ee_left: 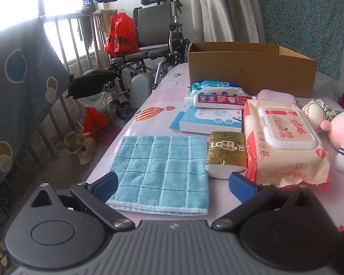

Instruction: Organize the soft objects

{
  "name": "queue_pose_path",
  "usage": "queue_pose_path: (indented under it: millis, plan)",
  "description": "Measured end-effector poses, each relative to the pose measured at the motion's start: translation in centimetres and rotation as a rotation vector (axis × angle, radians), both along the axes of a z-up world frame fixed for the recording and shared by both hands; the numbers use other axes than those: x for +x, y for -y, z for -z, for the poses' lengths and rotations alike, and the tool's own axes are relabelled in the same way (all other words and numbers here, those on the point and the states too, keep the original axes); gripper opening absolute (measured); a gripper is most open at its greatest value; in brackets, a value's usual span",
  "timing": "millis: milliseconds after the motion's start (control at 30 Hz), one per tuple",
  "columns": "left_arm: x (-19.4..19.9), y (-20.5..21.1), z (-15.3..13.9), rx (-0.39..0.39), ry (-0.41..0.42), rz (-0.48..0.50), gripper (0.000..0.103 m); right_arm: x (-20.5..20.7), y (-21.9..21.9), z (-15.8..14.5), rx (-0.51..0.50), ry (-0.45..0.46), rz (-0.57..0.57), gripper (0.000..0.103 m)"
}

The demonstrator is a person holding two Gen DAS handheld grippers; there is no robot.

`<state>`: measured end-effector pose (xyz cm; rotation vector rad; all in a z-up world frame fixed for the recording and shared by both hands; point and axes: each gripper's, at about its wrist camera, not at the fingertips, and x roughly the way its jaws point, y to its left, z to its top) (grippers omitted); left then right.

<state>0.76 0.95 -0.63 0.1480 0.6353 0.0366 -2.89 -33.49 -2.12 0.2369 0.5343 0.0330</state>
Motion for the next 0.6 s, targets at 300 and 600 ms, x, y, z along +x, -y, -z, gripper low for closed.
queue_pose_path:
  millis: [300, 600]
  plan:
    - [0.04, -0.07, -0.03, -0.002, -0.008, -0.001, 0.103, 0.05, -0.09, -0.03, -0.001, -0.001, -0.006, 0.102]
    - [0.14, -0.11, 0.14, 0.0, -0.01, -0.001, 0.103, 0.18, 0.04, -0.01, 0.008, -0.004, -0.008, 0.102]
